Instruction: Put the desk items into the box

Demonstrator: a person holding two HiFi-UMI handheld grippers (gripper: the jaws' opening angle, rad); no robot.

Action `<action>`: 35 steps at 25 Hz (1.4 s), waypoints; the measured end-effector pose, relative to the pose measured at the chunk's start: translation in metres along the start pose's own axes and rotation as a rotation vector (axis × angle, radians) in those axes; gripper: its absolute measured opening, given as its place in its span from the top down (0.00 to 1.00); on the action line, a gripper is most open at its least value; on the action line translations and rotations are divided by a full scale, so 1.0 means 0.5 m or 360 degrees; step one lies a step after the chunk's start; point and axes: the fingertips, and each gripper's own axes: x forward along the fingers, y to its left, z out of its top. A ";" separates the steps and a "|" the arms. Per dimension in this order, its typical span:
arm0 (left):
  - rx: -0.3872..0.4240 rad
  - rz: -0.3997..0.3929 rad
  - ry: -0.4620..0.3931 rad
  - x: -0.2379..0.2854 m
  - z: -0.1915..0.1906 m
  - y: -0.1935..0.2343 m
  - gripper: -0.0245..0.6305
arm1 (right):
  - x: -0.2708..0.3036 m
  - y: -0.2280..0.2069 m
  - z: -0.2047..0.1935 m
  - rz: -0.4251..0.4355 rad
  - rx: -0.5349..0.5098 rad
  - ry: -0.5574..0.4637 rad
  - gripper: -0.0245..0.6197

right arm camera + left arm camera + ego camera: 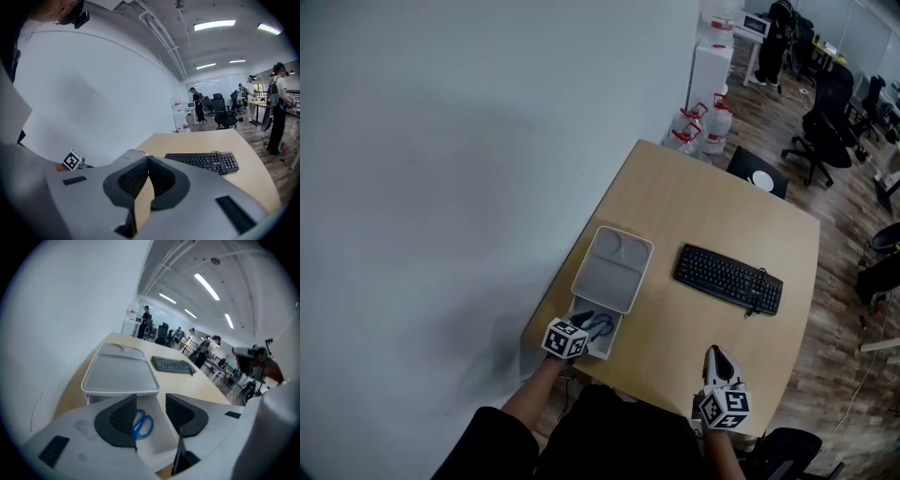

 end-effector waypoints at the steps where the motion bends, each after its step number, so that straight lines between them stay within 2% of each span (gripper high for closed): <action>1: -0.0038 0.0002 -0.0074 -0.020 0.024 -0.019 0.70 | -0.002 -0.007 0.004 0.0011 -0.0007 -0.0002 0.87; 6: -0.0044 0.0023 -0.0440 -0.111 0.167 -0.151 0.70 | -0.020 -0.048 0.024 0.0039 -0.0041 -0.0014 0.87; 10: -0.0057 0.0049 -0.0766 -0.166 0.286 -0.262 0.70 | -0.042 -0.092 0.038 0.0004 -0.0020 -0.0030 0.87; 14: -0.0035 -0.0029 -0.0943 -0.188 0.358 -0.383 0.71 | -0.090 -0.132 0.066 -0.0062 -0.0003 -0.0082 0.87; 17: -0.0020 -0.0135 -0.0954 -0.155 0.373 -0.479 0.79 | -0.124 -0.165 0.094 -0.0126 -0.0040 -0.0146 0.87; 20: 0.0012 -0.0213 -0.0895 -0.090 0.375 -0.551 0.82 | -0.145 -0.196 0.119 -0.0160 -0.0003 -0.0212 0.87; 23: 0.0116 -0.0218 -0.0864 -0.038 0.380 -0.609 0.91 | -0.166 -0.215 0.127 -0.0176 0.0010 -0.0250 0.87; 27: 0.0280 -0.0260 -0.0845 0.022 0.386 -0.695 0.93 | -0.194 -0.247 0.117 -0.0207 0.0027 -0.0254 0.87; 31: 0.0374 -0.0256 -0.0822 0.072 0.391 -0.739 0.93 | -0.213 -0.285 0.134 -0.0232 0.0014 -0.0275 0.87; 35: 0.0410 -0.0202 -0.0771 0.110 0.388 -0.728 0.93 | -0.203 -0.311 0.155 -0.0257 -0.0072 -0.0295 0.87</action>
